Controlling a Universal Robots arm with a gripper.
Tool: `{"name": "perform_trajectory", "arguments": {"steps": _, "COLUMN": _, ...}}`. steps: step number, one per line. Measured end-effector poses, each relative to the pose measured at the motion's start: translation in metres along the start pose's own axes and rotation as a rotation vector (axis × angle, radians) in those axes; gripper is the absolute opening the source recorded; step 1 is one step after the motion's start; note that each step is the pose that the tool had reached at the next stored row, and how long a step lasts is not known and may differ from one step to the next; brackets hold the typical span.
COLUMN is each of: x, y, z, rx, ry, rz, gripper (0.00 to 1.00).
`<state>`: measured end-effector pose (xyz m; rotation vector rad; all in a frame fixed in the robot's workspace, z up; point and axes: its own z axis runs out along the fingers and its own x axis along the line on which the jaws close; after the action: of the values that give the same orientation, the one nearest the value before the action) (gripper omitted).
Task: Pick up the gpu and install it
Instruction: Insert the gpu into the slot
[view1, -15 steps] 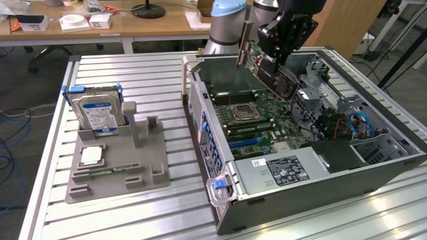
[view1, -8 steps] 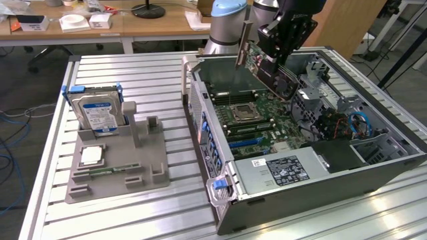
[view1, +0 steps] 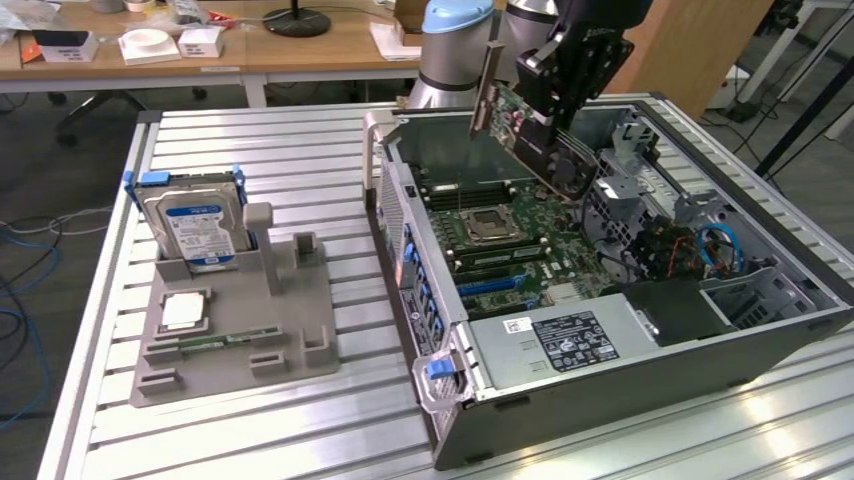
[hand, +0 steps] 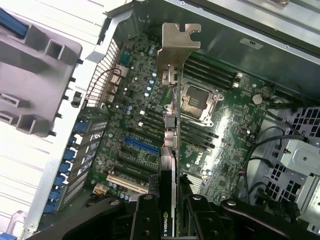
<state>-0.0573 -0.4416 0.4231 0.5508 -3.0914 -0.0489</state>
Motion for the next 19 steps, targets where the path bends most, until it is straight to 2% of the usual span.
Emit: {"name": "perform_trajectory", "arguments": {"steps": 19, "x": 0.0, "y": 0.0, "z": 0.0001, "rx": -0.0002, "ry": 0.0017, "rz": -0.055, "gripper": 0.26}}
